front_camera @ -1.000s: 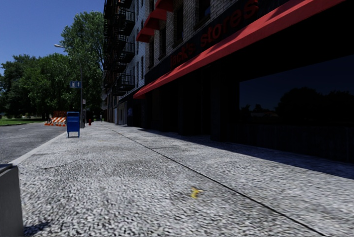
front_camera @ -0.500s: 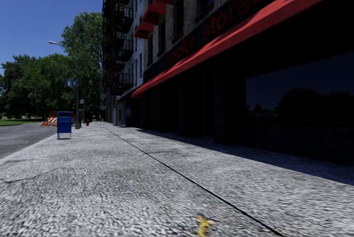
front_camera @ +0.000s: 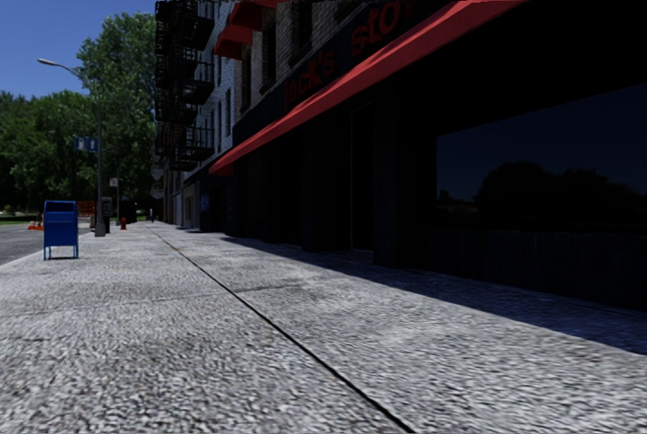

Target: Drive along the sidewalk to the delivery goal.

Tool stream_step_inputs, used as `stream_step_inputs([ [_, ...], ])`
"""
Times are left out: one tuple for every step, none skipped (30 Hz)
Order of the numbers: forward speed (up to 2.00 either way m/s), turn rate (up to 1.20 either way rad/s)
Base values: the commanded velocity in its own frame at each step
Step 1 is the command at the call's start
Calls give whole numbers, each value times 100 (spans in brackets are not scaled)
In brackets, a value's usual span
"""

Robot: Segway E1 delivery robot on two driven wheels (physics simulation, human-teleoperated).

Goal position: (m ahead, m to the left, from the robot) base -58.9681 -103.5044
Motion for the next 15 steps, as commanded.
stream_step_inputs([
  [101,-85],
  [100,-88],
  [100,-88],
  [100,-89],
  [100,-89],
  [100,-89],
  [100,-89],
  [100,-90],
  [99,-90],
  [99,-90],
  [99,-91],
  [99,-91],
  [99,-91],
  [97,-93],
  [97,-94],
])
